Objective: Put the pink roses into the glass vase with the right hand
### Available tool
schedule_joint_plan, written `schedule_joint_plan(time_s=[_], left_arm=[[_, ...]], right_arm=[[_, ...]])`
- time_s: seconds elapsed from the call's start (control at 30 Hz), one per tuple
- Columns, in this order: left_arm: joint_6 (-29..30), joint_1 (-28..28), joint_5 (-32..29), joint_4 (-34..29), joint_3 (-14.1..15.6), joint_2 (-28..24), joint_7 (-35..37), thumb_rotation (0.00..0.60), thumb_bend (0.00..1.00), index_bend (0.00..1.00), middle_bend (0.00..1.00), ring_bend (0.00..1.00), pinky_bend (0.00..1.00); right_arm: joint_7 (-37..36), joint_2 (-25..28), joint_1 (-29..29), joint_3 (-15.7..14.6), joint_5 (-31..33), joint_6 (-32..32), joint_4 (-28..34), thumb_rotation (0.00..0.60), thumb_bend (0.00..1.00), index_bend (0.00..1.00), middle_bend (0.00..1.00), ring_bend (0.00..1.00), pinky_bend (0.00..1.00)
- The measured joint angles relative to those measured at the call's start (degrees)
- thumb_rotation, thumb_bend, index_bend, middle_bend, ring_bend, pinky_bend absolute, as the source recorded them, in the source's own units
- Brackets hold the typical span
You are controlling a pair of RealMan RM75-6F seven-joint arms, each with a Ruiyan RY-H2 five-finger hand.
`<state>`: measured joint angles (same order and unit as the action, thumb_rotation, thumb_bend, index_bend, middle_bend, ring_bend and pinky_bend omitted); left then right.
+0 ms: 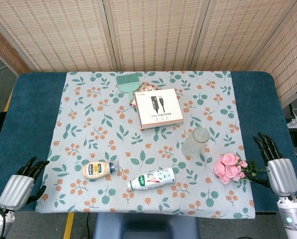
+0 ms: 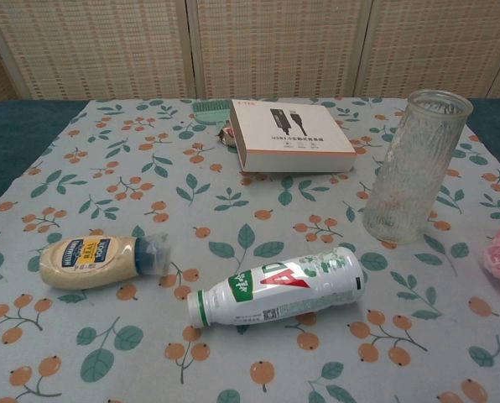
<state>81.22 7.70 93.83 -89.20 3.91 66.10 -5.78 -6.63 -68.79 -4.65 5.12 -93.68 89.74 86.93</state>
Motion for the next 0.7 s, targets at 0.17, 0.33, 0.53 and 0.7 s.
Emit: schedule_joint_plan(time_s=[0.17,0.33,0.53,0.7], left_arm=[[0.2,-0.1,0.3,-0.2,0.1,0.0,-0.3,0.6,0.35,0.11,0.16,0.05,0.28],[0.0,0.0,0.1,-0.2,0.1,0.0,-0.1,0.6,0.35,0.11,0.16,0.05,0.28],[0.5,-0.1,0.2,-0.4,0.0,-0.2,0.2,0.6,0.35,0.11,0.16,0.05,0.28],[0.2,-0.1,0.3,-0.6,0.1,-0.2,-0.4,0.6,0.35,0.11,0.16,0.05,0.28]], right_arm=[[0.0,1.1,-0.5,-1.3,-0.7,-1.7,0.2,0.6,0.01,0.07,0.04,0.01,0.46],[1.7,2.4,-1.4,-2.2,-2.0,-3.3,-0.7,0.6,0.01,0.2,0.47,0.54,0.89],[7.4,4.8,-2.4,-3.5,-1.2,-7.8,0.0,0.6,0.0,0.18,0.67,0.78,1.0],[16.1,10.1,-3.5,-4.5,5.1,-16.2,6.2,0.6,0.0,0.1,0.69,0.79,1.0]])
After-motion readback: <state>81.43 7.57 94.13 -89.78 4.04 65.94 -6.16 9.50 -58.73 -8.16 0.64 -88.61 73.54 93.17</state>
